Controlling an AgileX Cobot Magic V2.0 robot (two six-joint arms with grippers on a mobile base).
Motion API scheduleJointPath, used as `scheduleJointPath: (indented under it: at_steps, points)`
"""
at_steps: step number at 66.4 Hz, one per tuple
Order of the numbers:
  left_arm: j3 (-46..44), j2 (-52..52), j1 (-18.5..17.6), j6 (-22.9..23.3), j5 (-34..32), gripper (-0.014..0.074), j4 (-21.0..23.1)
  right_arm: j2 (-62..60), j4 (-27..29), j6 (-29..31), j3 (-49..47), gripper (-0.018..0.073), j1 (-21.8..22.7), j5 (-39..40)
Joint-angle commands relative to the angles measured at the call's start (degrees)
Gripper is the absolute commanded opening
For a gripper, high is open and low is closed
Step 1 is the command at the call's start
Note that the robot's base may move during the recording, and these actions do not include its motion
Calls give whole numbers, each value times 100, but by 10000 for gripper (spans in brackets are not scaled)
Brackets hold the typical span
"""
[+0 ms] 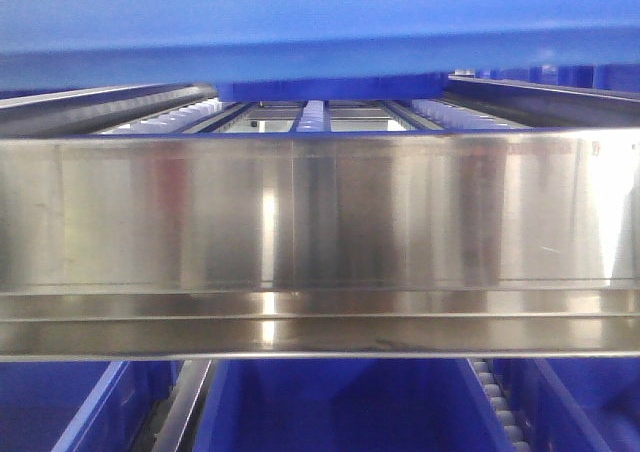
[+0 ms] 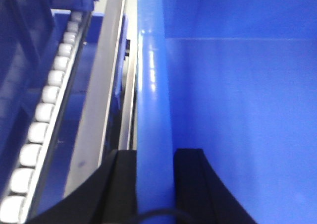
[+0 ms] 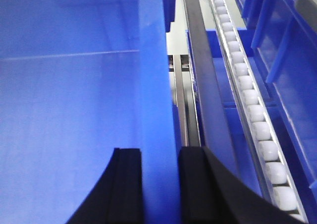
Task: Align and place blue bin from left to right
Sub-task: 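Lift the blue bin with both grippers and pull it off the shelf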
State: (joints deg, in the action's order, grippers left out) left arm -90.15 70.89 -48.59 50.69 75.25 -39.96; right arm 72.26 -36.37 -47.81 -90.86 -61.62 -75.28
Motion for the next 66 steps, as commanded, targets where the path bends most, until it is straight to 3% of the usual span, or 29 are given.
scheduleJointPath:
  at_steps: [1,12,66]
  points:
    - [-50,-71,-108,47,-528,-111,-114,-60,-221,-72,-12,-80,-83,532]
    - [-50,-71,-95,47,-528,-111,-276,-82,-187,-72,144,-80,-83,532]
    - [-50,170,-68,-116,-528,-111,-160,-229,-134,-148,311,-80,-83,532]
